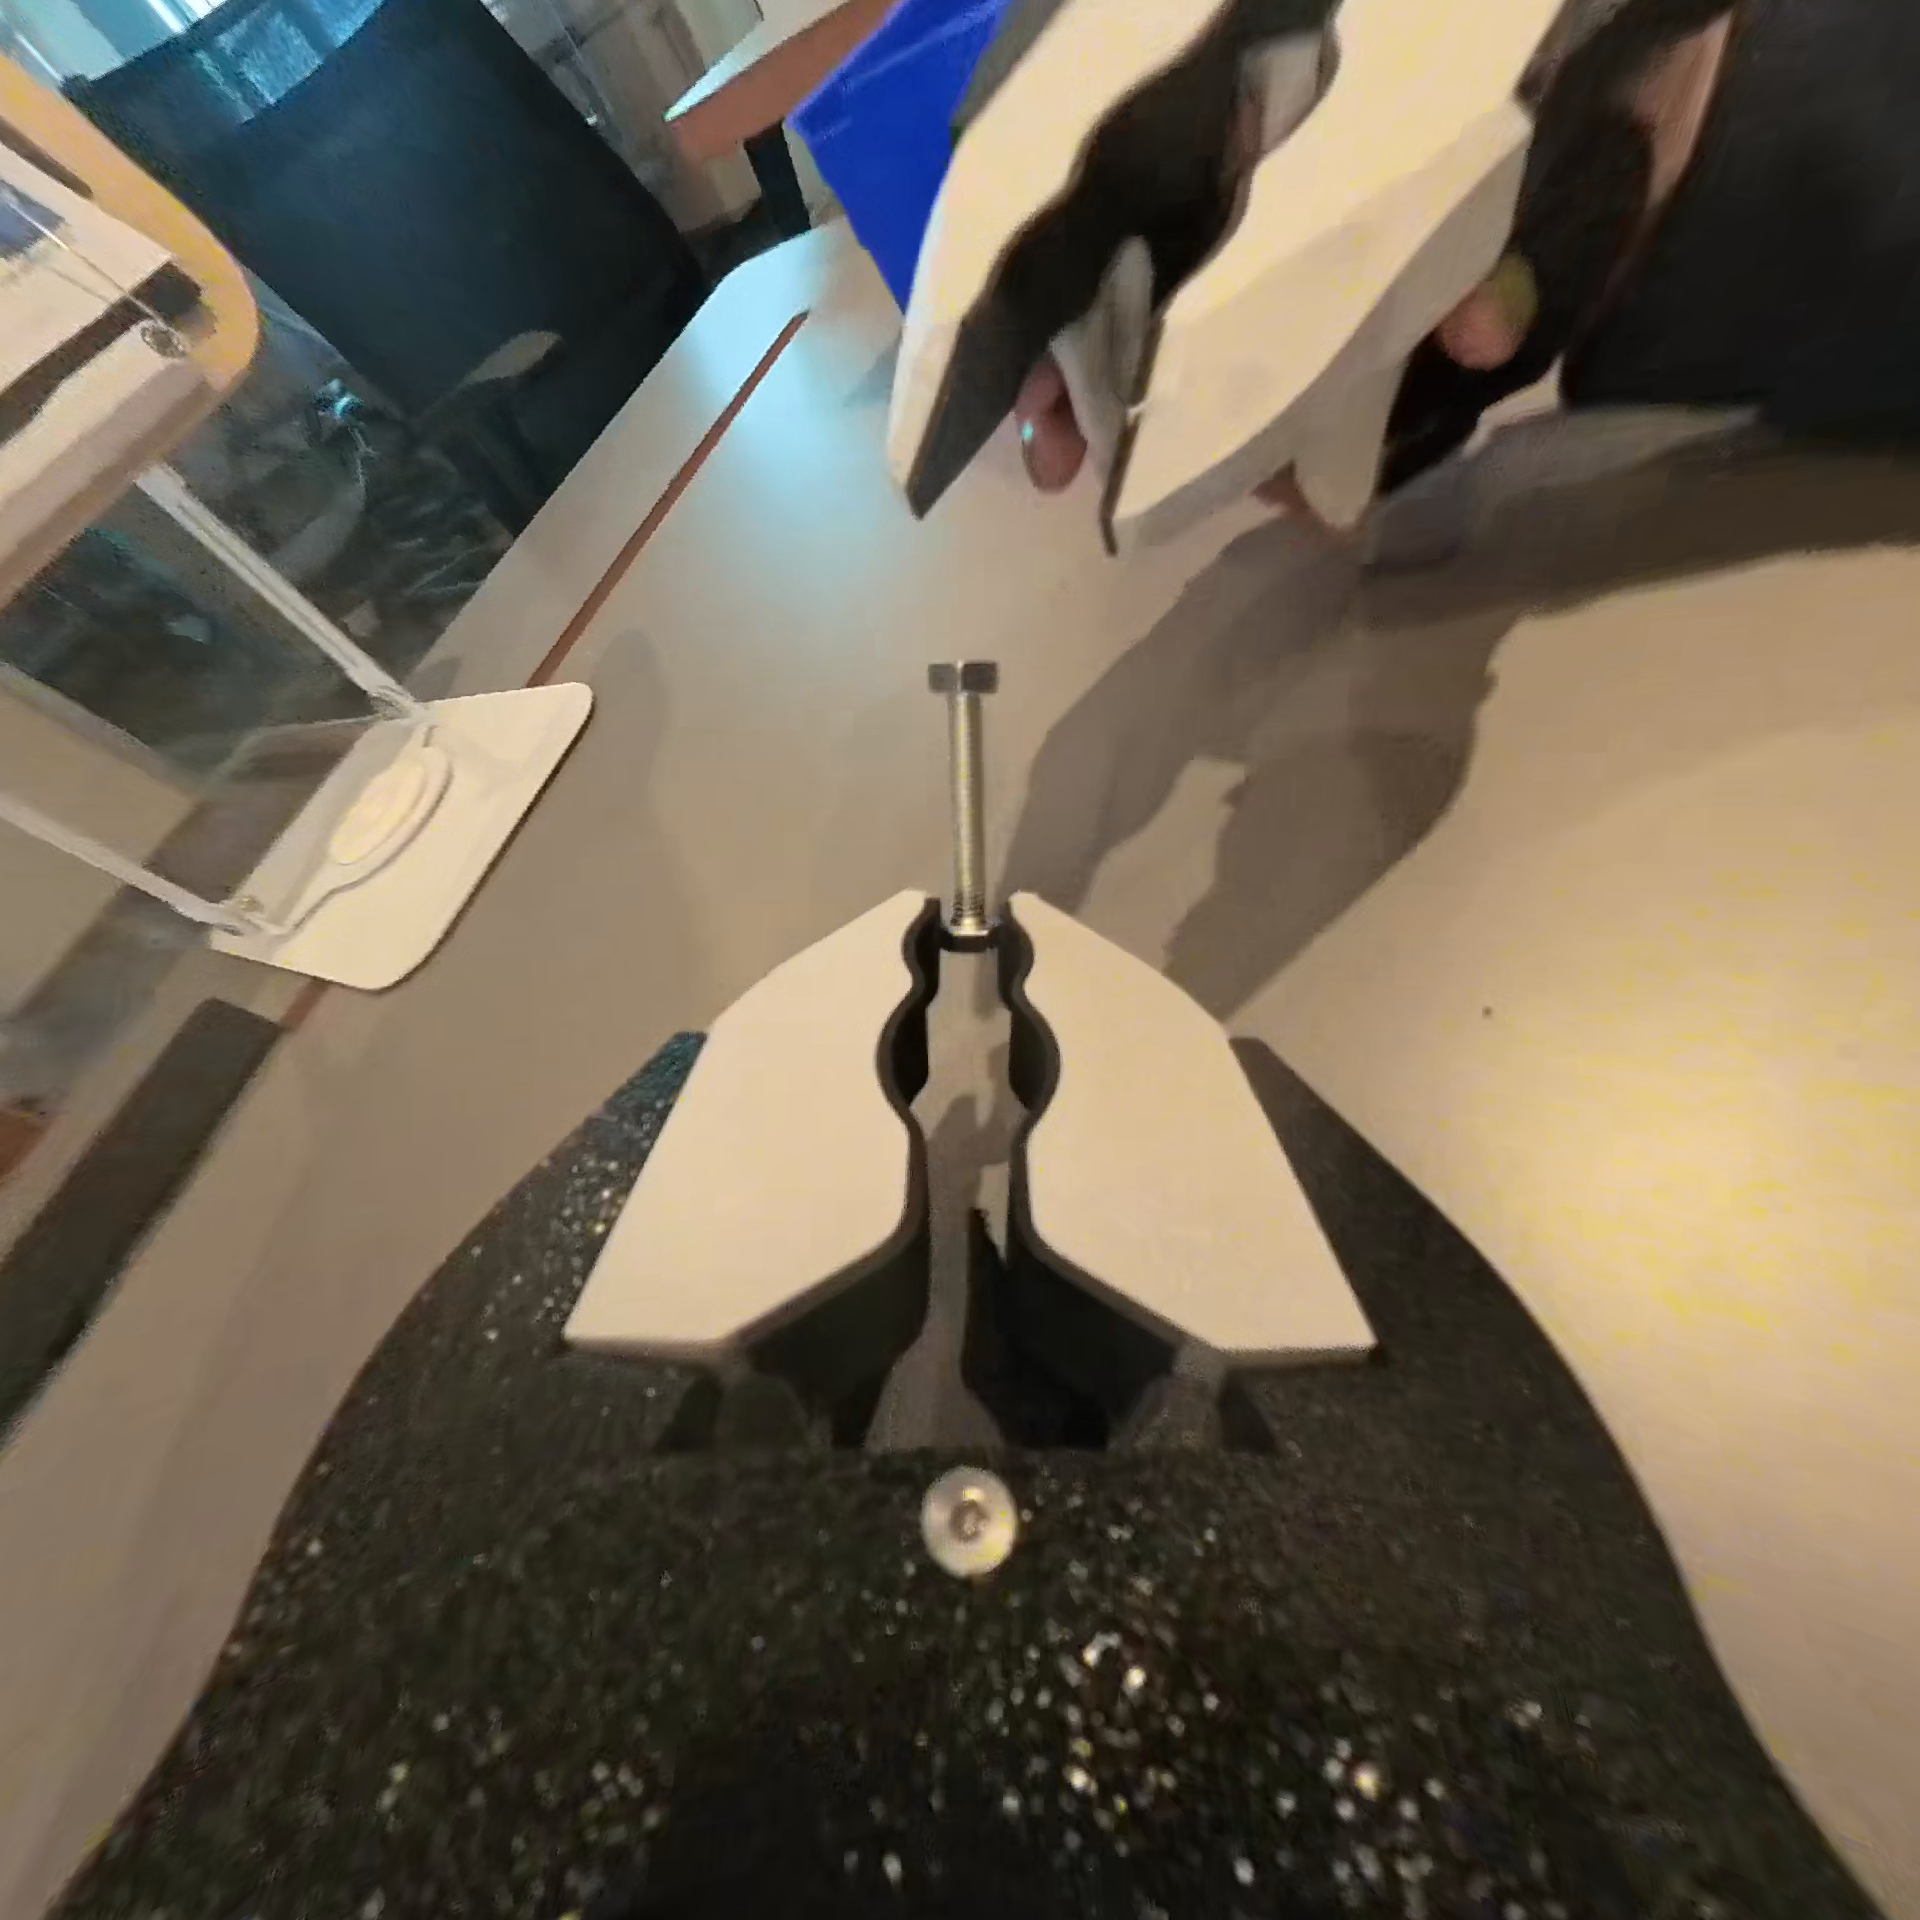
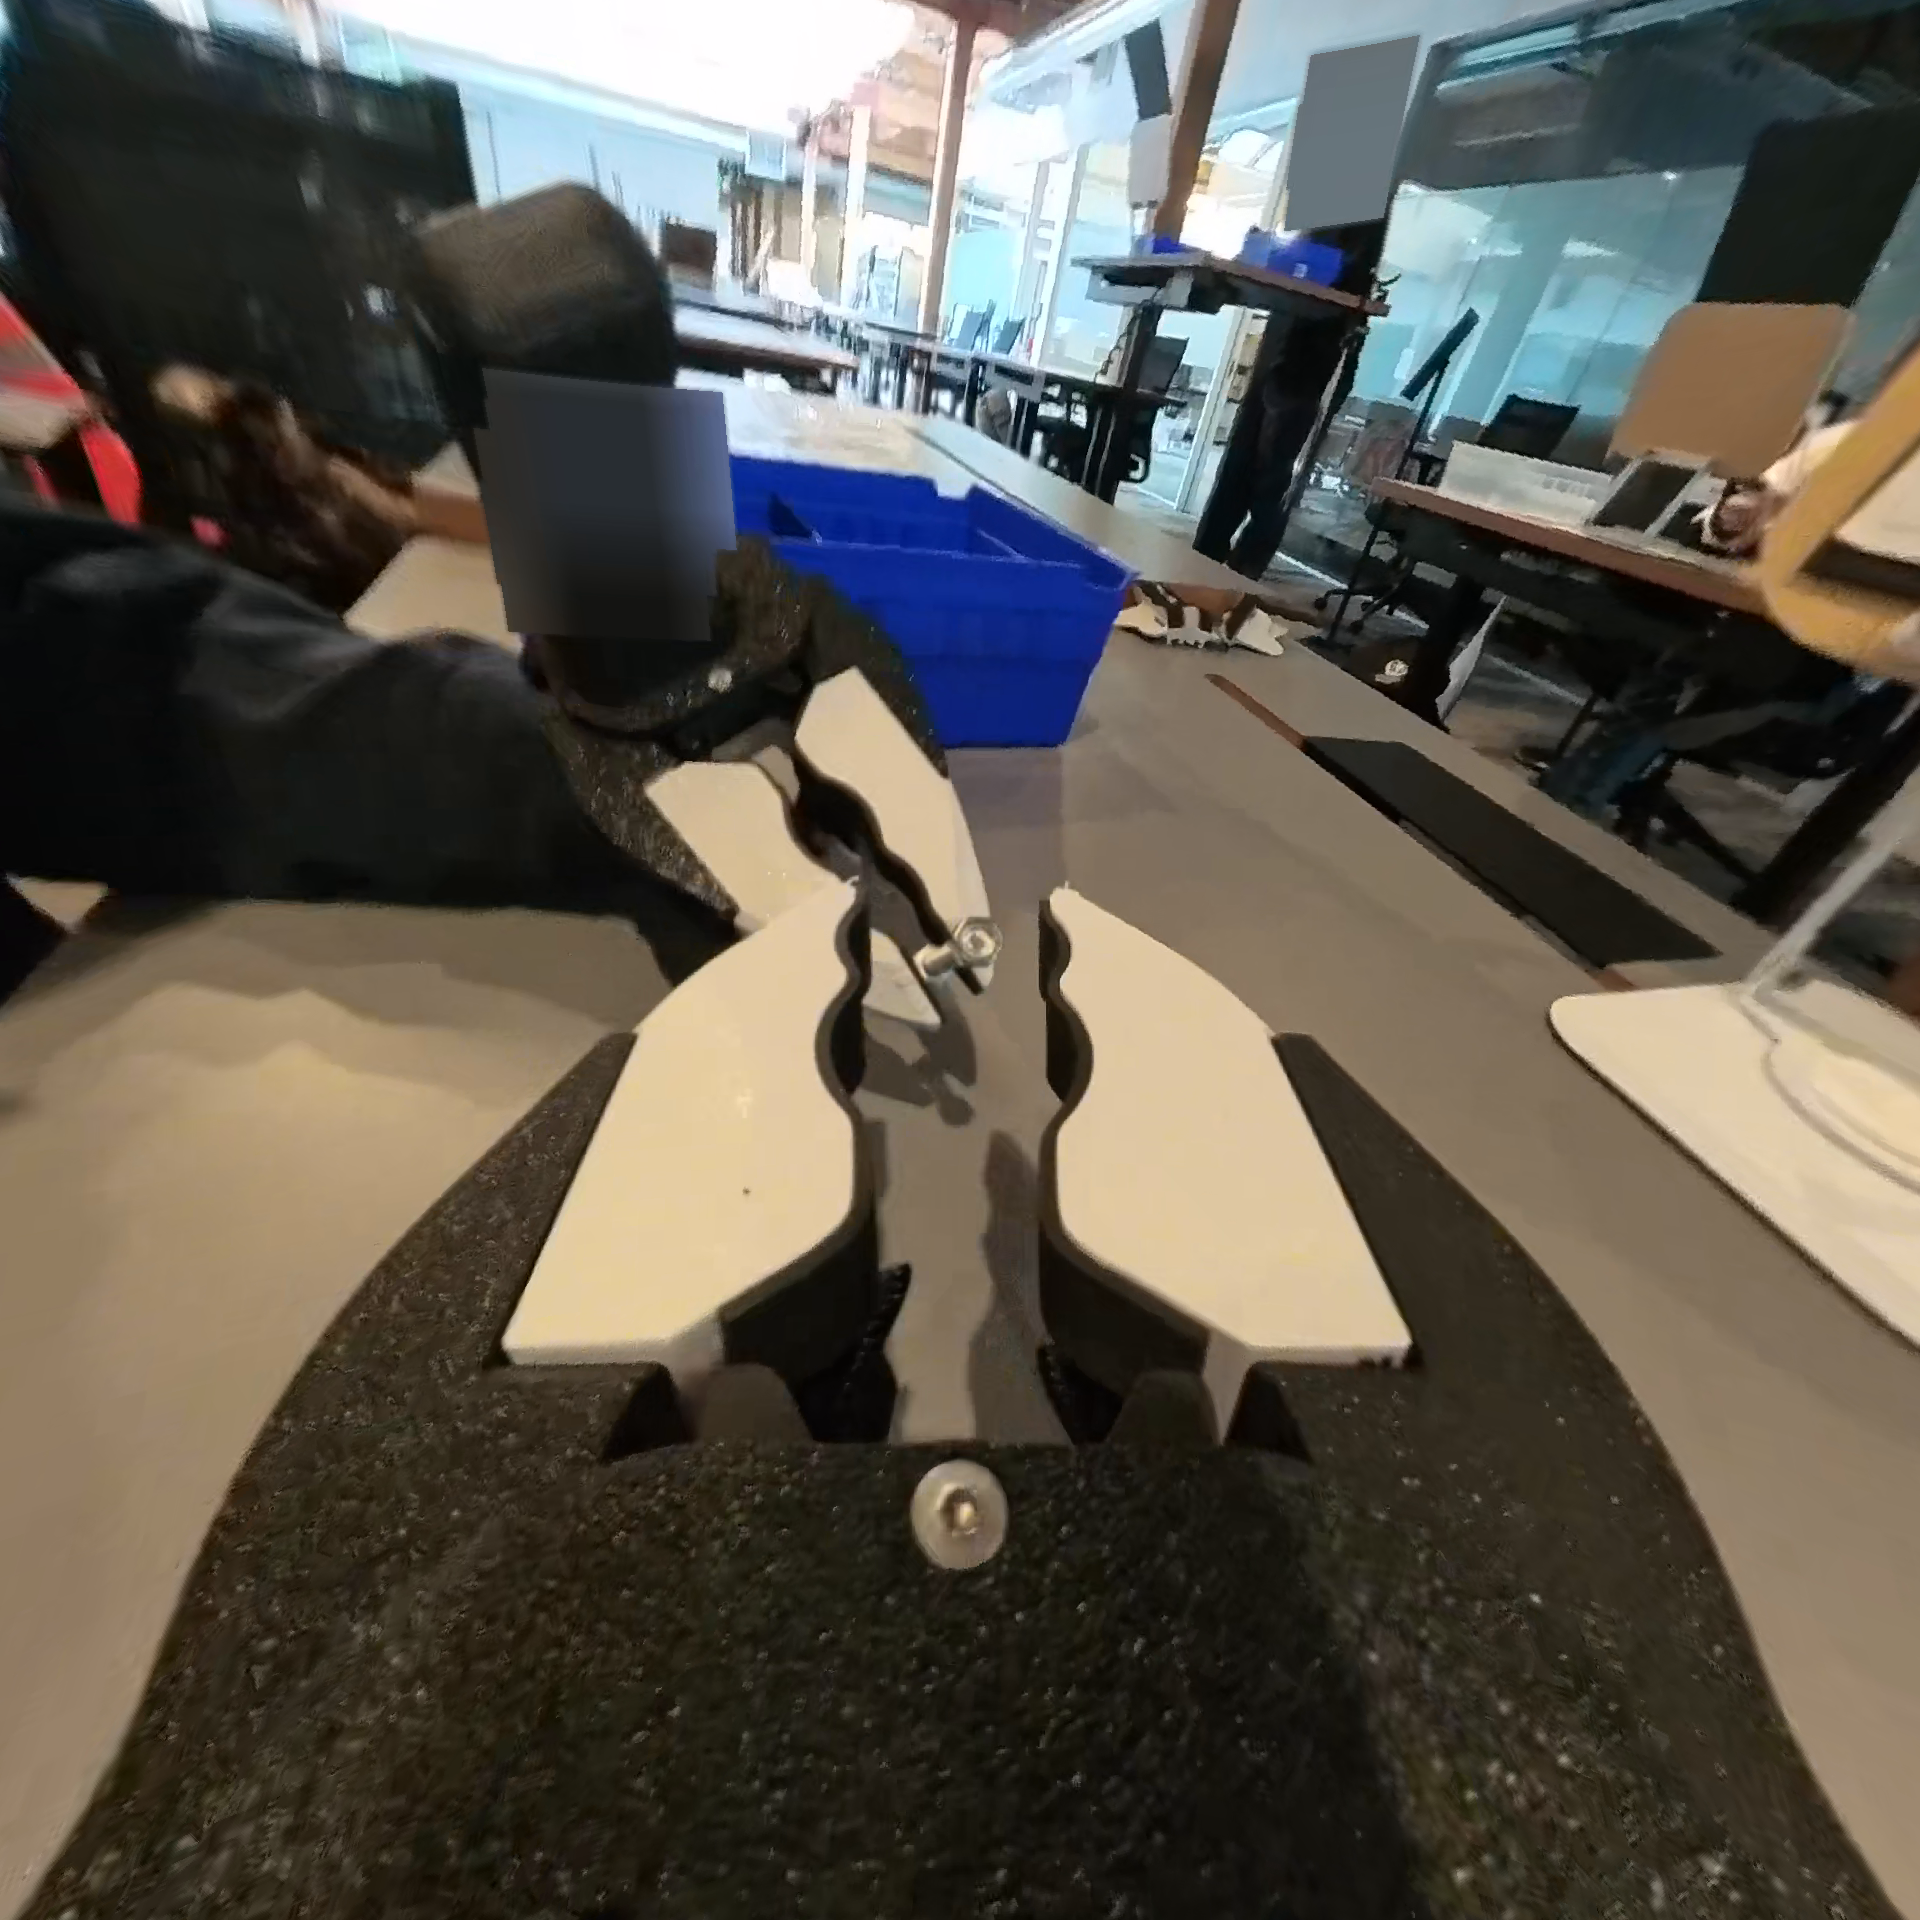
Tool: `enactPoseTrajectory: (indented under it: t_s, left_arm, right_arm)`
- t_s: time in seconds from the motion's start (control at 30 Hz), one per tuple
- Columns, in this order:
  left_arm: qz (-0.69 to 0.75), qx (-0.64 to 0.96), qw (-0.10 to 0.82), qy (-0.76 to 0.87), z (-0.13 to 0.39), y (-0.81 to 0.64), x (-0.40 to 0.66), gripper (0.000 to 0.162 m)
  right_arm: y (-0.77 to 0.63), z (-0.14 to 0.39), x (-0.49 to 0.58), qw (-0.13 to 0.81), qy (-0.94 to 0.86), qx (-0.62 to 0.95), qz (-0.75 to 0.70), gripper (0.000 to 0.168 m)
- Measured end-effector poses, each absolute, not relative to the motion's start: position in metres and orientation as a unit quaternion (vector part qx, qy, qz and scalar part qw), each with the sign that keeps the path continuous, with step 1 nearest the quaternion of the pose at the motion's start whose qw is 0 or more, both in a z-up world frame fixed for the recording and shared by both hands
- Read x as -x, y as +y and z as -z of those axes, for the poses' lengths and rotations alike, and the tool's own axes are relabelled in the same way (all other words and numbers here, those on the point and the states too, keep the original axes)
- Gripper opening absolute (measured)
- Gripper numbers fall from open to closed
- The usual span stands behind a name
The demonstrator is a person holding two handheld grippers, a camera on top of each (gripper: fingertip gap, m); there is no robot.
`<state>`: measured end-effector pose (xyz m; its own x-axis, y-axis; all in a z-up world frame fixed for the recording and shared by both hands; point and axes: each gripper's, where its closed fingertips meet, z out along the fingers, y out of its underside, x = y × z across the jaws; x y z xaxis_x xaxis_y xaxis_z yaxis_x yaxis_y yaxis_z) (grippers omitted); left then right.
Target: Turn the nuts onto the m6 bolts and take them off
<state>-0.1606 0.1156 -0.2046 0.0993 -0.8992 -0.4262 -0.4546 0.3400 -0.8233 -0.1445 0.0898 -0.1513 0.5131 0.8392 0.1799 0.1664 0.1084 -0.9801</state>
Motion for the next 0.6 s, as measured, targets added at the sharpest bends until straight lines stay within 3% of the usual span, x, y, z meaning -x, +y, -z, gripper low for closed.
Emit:
enactPoseTrajectory:
  t_s: [0.23, 0.6]
  left_arm:
    - [0.217, 0.511, 0.464, 0.690, 0.220, 0.104, 0.170, 0.010]
    - [0.249, 0.493, 0.421, 0.719, 0.228, 0.088, 0.171, 0.010]
  right_arm:
    - [0.079, 0.177, 0.160, 0.573, -0.523, 0.610, -0.160, 0.024]
    - [0.076, 0.193, 0.162, 0.537, -0.533, 0.630, -0.175, 0.014]
